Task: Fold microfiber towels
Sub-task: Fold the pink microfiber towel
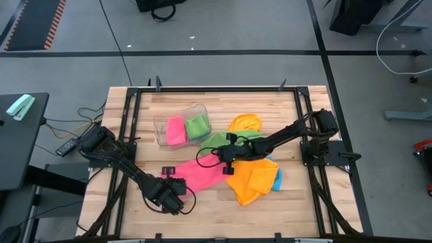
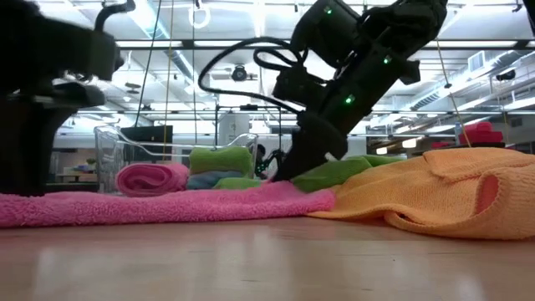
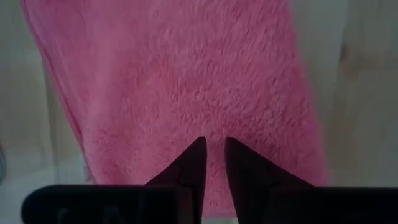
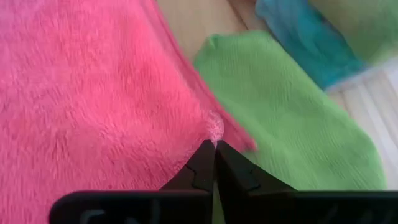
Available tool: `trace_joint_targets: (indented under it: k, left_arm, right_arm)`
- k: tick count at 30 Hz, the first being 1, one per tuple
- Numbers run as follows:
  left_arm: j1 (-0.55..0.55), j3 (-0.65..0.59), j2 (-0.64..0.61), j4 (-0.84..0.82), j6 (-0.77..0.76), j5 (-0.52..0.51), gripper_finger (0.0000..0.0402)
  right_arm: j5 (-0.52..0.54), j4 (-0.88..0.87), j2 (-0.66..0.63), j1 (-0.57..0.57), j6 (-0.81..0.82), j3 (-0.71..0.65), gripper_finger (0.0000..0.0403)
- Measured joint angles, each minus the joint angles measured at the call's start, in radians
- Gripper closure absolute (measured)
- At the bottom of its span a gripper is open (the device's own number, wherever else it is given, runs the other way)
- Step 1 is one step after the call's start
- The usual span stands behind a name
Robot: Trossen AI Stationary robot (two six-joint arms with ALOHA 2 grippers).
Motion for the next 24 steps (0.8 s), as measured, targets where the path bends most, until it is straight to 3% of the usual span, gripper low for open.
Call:
trace_joint_targets:
  k: [15, 20, 24]
  left_arm:
    - [-0.067, -0.010, 0.001, 0.070, -0.147, 0.081, 0.0345]
    - [-0.073, 0.043, -0.005, 0.023, -0.134, 0.090, 0.0352]
    - [-0.074, 0.103, -0.006, -0.069, -0.024, 0.088, 0.0353]
  right_arm:
    - [-0.007, 0.004, 0.008, -0.018, -0.020, 0.000, 0.0294]
    - [-0.007, -0.018, -0.050, -0.024, -0.020, 0.000, 0.0276]
    - [-0.007, -0.025, -0.106, -0.023, -0.038, 0.000, 0.0270]
